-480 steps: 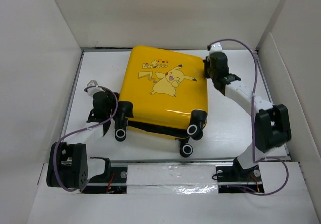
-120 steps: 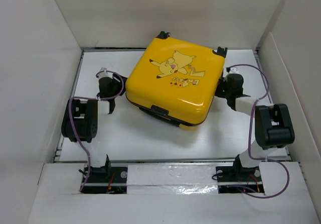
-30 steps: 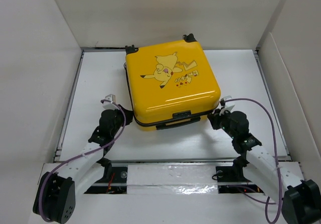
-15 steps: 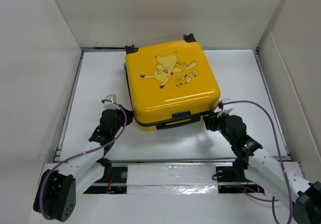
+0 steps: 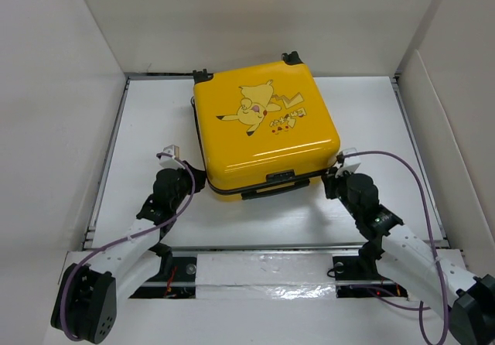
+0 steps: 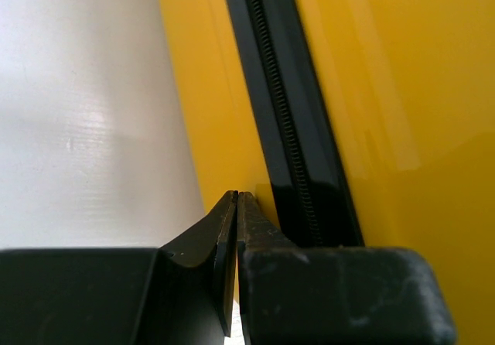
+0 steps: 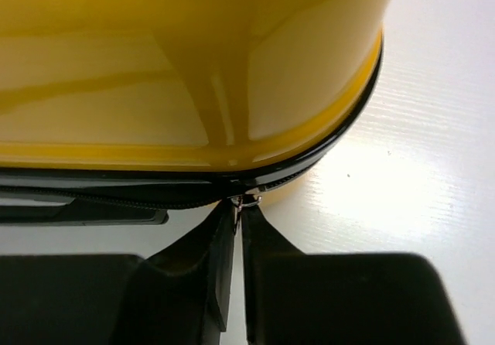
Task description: Pack the luggage
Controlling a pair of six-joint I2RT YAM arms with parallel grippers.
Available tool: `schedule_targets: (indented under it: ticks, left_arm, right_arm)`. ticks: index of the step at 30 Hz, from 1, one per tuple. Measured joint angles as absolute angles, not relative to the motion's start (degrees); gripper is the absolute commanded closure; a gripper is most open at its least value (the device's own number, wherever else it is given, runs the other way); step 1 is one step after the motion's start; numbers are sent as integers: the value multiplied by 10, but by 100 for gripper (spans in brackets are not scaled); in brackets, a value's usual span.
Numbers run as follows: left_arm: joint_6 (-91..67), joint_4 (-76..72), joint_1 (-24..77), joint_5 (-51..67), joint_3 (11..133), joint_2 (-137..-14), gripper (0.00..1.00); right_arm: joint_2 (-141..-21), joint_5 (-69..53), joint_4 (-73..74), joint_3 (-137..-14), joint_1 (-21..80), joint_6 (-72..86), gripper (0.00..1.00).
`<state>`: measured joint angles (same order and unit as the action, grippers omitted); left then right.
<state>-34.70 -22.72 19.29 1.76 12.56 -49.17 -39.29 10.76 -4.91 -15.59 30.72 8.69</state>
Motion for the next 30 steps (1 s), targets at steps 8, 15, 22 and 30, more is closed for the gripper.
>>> schedule_targets:
  ticks: [8, 15, 22, 30]
  left_arm:
    - [-340, -246, 193, 28, 116, -481, 100]
    - [-336, -277, 182, 9, 116, -513, 100]
    - [-339, -310, 179, 5, 102, -519, 100]
    - [-359, -341, 179, 26, 89, -526, 100]
  right_arm:
    - [-415, 131, -60, -160, 326, 88, 100]
    - [-530, 191, 35, -274, 480, 61, 100]
    - [-687, 180, 61, -400, 656, 64, 100]
    - [-890, 189, -38, -540, 745, 71, 100]
